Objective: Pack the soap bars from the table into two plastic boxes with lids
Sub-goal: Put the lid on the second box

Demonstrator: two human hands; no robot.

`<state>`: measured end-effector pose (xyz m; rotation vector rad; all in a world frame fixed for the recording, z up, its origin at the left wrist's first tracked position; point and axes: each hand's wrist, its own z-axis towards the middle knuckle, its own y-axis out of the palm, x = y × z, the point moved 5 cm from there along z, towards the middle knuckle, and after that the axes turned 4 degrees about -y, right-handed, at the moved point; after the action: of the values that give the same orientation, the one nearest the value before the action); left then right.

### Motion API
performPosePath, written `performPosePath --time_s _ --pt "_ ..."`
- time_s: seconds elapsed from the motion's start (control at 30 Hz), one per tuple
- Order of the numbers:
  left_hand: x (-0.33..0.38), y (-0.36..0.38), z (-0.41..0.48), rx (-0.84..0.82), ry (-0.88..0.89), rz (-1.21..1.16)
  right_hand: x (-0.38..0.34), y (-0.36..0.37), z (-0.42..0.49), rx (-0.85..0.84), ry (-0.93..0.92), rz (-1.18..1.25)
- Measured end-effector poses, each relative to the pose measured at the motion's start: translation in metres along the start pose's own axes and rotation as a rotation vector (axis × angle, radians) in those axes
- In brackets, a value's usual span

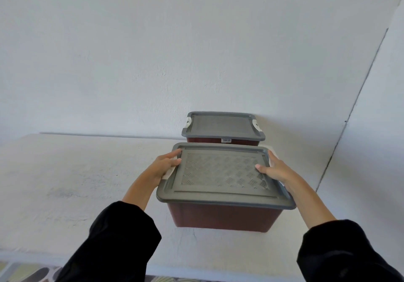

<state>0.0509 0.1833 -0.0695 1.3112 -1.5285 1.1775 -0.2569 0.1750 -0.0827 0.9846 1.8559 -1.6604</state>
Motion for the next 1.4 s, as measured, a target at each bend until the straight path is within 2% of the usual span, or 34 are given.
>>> performPosePath --time_s 0.33,0.57,0.7,0.8,0.83,0.9,1.03,1.13,1.23,1.4 --pt "-0.027 -0.126 -0.019 0.087 -0.036 -0.024 -0.089 0.094 -0.021 -0.024 -0.134 -0.099" --pt "-0.042 -0.234 -0.017 0.129 -0.048 0.092 -0.153 0.176 -0.034 -0.037 -0.151 -0.054" --pt "-0.040 -0.251 -0.012 0.160 0.011 0.283 -0.173 0.200 -0.040 0.028 -0.123 -0.211" --pt "-0.039 -0.244 -0.009 0.249 0.083 0.833 -0.189 0.215 -0.059 0.137 -0.136 -0.545" --pt "-0.040 -0.239 -0.009 0.268 0.099 1.015 -0.197 0.225 -0.066 0.127 -0.175 -0.610" --pt "-0.043 -0.222 -0.015 0.251 0.128 1.214 -0.211 0.250 -0.080 0.049 -0.254 -0.624" --pt "-0.049 -0.175 -0.040 0.094 0.204 1.222 -0.220 0.272 -0.096 0.000 -0.311 -0.614" --pt "-0.050 -0.165 -0.056 0.117 0.279 1.198 -0.218 0.269 -0.103 -0.009 -0.329 -0.623" --pt "-0.052 -0.162 -0.067 0.195 0.350 1.200 -0.217 0.267 -0.118 0.101 -0.372 -0.575" --pt "-0.048 -0.165 -0.070 0.325 0.373 1.187 -0.220 0.262 -0.138 0.518 -0.476 -0.476"
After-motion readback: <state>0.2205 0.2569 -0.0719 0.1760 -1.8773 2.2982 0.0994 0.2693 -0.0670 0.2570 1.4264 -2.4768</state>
